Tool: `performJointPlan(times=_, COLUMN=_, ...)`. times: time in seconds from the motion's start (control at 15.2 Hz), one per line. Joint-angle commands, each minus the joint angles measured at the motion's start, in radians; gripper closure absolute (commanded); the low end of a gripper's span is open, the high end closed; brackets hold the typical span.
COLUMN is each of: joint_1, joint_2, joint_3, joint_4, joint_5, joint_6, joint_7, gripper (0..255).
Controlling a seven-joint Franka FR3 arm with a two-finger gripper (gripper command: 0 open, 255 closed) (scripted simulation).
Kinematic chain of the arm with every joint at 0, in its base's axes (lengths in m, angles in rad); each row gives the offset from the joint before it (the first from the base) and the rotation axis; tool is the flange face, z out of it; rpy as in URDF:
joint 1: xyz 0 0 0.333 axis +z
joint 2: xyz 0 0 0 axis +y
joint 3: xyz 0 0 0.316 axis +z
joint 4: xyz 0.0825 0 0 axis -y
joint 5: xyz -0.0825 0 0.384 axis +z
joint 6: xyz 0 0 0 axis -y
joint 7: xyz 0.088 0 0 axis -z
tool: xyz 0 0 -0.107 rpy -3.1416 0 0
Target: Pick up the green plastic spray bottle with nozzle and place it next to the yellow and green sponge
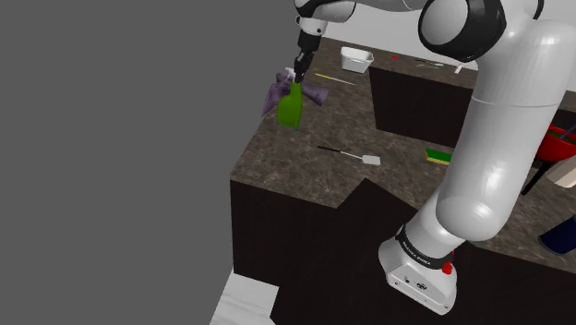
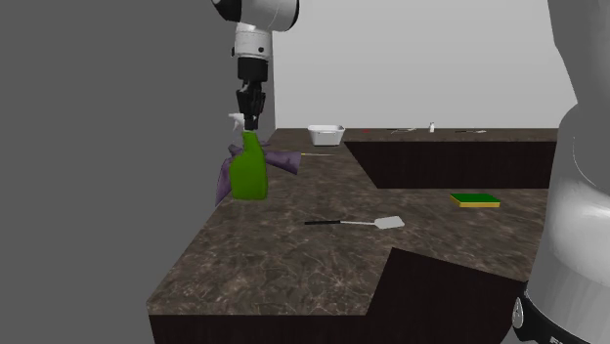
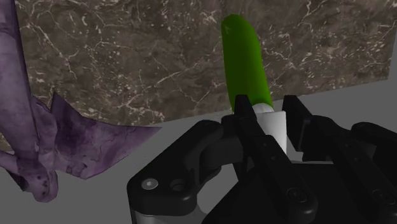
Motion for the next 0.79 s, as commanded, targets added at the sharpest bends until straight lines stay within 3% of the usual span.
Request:
performJointPlan(times=0.0, joint_1=0.0, joint_2=-0.003, joint_3=-0.001, joint_4=0.016, joint_5=-0.002, joint_6=-0.019, joint_7=0.003, gripper=255)
performJointPlan(times=0.73, joint_1=-0.08, joint_2=-0.253, joint_3=-0.086, joint_4=-0.311, joint_5=-0.067, joint_6=0.054, joint_7=-0.166, gripper=255)
